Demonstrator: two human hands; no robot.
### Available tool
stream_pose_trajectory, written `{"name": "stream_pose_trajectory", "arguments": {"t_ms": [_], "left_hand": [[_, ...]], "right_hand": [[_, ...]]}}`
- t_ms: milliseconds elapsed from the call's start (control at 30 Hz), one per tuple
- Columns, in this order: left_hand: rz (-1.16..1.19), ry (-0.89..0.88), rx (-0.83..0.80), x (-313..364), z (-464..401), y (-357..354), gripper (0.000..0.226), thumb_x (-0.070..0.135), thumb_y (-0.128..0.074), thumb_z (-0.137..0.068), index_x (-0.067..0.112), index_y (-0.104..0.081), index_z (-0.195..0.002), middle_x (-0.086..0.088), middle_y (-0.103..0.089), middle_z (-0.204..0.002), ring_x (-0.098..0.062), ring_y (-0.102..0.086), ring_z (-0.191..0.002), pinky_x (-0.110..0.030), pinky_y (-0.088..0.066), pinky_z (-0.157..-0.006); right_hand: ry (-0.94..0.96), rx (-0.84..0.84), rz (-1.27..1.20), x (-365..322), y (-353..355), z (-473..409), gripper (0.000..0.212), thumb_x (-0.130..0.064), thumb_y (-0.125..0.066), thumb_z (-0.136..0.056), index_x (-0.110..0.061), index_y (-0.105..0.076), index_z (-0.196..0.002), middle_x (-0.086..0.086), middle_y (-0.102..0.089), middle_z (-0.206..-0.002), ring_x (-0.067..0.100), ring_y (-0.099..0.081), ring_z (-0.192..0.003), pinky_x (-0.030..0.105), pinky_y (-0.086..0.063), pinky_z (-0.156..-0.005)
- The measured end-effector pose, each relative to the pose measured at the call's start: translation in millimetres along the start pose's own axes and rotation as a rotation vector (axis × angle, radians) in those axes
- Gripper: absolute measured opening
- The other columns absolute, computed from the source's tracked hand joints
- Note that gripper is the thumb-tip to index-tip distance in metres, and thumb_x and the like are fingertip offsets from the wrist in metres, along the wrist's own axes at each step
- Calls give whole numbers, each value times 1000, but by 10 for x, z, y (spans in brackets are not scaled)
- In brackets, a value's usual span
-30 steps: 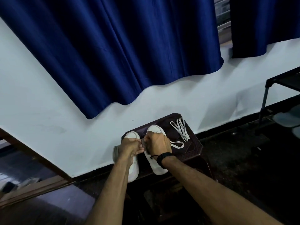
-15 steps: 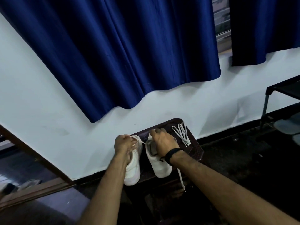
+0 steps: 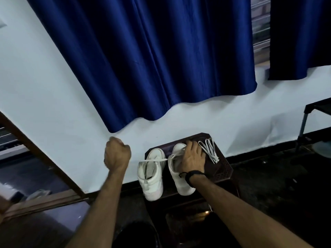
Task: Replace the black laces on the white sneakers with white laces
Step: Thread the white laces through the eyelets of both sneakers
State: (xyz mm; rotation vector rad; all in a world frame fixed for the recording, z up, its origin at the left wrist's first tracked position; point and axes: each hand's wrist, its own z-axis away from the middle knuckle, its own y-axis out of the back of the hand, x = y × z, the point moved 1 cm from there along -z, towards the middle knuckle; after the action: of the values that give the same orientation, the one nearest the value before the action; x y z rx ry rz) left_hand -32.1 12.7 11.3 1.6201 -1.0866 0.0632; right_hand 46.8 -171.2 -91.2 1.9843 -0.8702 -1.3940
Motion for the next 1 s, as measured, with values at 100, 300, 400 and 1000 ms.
{"name": "stream_pose_trajectory", "arguments": {"t_ms": [100, 300, 400, 1000], "left_hand": [[-332, -360, -151, -7, 171, -258, 42, 18, -56, -91, 18, -54, -134, -5, -51, -141, -28, -41, -129, -43, -31, -103], [-499, -628, -618, 204, 719, -672, 32, 23, -38, -96, 27, -53, -124, -6, -59, -132, -31, -47, -125, -38, -29, -101], [-386, -612, -486, 161, 700, -659, 27, 26, -38, -94, 24, -63, -103, -6, -68, -115, -33, -58, -113, -36, -40, -93], [-292, -460, -532, 338, 717, -807, 56, 42, -66, -79, 19, -49, -128, -6, -44, -131, -29, -52, -123, -40, -45, -93]], "right_hand": [[-95, -80, 40, 63, -129, 10, 32, -22, -28, -93, -12, -44, -120, 8, -51, -119, 28, -53, -112, 41, -45, -83], [-125, -167, -43, 139, -188, 40, 36, -20, -54, -83, -13, -42, -116, 7, -50, -117, 28, -55, -110, 37, -48, -75], [-121, -147, -35, 185, -241, 29, 32, -19, -48, -88, -12, -41, -119, 7, -47, -120, 27, -51, -114, 38, -48, -77], [116, -178, 190, 310, -140, -363, 28, -15, -42, -94, -10, -53, -119, 13, -59, -117, 31, -62, -107, 37, -50, -81]]}}
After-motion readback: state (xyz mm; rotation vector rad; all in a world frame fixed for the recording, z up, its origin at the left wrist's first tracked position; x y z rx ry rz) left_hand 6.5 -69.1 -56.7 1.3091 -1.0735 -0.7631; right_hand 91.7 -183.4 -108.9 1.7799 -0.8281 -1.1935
